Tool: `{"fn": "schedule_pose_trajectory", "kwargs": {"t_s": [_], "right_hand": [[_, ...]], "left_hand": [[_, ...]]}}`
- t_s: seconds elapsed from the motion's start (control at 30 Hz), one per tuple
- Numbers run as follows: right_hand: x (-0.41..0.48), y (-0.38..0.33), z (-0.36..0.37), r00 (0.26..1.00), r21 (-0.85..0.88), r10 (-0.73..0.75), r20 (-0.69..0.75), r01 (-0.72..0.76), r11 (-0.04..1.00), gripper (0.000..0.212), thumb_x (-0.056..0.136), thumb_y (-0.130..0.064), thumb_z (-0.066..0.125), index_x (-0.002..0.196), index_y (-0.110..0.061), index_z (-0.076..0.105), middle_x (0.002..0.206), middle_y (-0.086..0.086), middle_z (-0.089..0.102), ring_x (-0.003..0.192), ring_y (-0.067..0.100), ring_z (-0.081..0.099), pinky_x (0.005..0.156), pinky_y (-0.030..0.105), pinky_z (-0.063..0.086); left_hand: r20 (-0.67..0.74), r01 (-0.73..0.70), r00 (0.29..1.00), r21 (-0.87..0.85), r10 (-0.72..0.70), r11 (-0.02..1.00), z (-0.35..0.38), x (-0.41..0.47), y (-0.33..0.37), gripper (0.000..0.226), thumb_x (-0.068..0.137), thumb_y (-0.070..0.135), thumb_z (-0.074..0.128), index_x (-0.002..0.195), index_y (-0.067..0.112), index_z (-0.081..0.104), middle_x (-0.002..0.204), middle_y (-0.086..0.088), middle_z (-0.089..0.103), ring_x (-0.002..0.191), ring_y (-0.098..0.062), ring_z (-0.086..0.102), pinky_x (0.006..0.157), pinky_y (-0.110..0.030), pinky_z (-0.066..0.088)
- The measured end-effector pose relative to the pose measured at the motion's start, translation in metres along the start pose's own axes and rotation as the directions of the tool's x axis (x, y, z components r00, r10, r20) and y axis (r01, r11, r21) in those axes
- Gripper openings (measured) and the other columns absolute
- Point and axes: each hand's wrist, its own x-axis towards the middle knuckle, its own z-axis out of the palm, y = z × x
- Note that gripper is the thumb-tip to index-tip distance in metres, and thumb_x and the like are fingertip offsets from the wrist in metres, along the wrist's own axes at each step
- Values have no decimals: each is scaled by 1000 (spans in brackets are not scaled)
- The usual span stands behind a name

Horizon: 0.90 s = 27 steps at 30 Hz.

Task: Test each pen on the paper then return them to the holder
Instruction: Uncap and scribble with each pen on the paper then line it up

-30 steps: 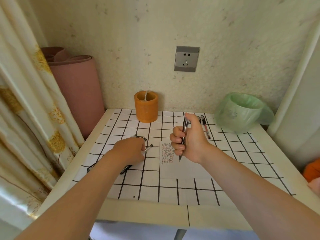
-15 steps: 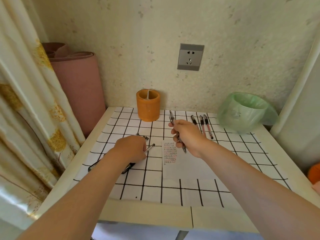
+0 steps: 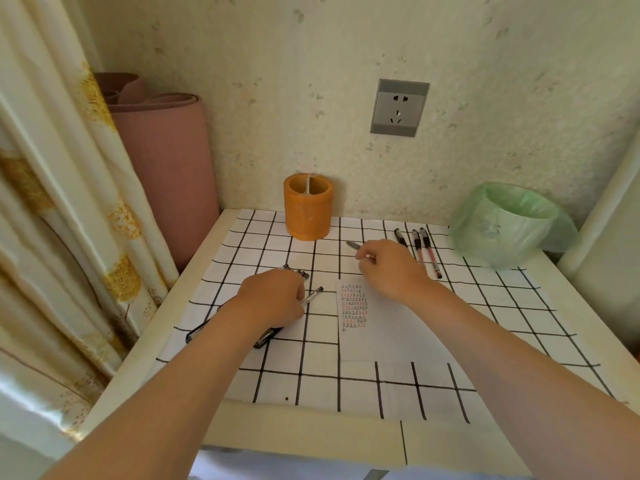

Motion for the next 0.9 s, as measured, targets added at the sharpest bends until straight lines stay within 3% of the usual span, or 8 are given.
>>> {"fn": "schedule_pose_trajectory", "kwargs": {"t_s": [0.07, 0.2, 0.43, 0.57, 0.67, 0.77, 0.9], "right_hand": [[6, 7, 9, 999, -115, 39, 19, -36, 993, 30, 96, -12, 45, 117, -21, 65, 125, 7, 62, 105, 27, 62, 78, 30, 49], [15, 10, 18, 999, -302, 35, 12, -29, 953, 40, 97, -19, 43, 135, -29, 52, 128, 7, 52, 107, 29, 60, 79, 33, 46], [21, 8, 25, 999, -360, 40, 35, -25, 933, 45, 94, -24, 47, 139, -31, 51, 129, 7, 45, 117, 27, 49, 88, 35, 43], [20, -17, 29, 964, -292, -255, -82, 221, 930, 34, 90, -11, 56, 118, -28, 67, 120, 3, 57, 111, 25, 53, 91, 38, 47], [15, -44, 38, 887, -211, -463, -3, 452, 867, 29, 92, -9, 57, 109, -26, 72, 110, -2, 67, 103, 22, 59, 89, 41, 49], [8, -61, 52, 816, -190, -571, 92, 577, 794, 23, 92, -11, 60, 106, -22, 74, 101, -1, 71, 95, 23, 61, 80, 40, 50], [3, -62, 67, 755, -270, -647, 108, 649, 711, 16, 90, -13, 62, 99, -21, 73, 92, 1, 67, 86, 26, 60, 71, 37, 45]], "left_hand": [[-10, -2, 1000, -19, 2, 1000, 0, 0, -2, 26, 89, 37, 65, 114, 32, 61, 108, 10, 61, 99, -13, 57, 78, -28, 46], [-35, -25, 999, -47, 23, 999, 4, -2, -8, 29, 86, 40, 69, 113, 34, 60, 105, 11, 62, 96, -12, 59, 78, -28, 49], [-87, -15, 996, -129, 4, 992, -1, -7, -27, 20, 88, 41, 66, 107, 36, 60, 103, 17, 59, 91, -8, 57, 67, -25, 43], [-138, 14, 990, -176, -39, 984, -3, -11, -36, 9, 90, 39, 63, 98, 37, 60, 97, 13, 63, 90, -10, 60, 76, -33, 54], [-142, 40, 988, -157, -62, 987, -6, -14, -40, 12, 88, 36, 66, 99, 36, 61, 95, 11, 62, 89, -12, 60, 79, -35, 54], [-133, 37, 989, -164, -60, 986, -6, -19, -45, 11, 85, 36, 69, 93, 35, 61, 86, 12, 62, 85, -11, 60, 72, -30, 52], [-129, 43, 990, -92, -55, 995, -3, -26, -50, 13, 84, 42, 69, 89, 39, 58, 79, 15, 55, 81, -9, 56, 60, -25, 38]]}}
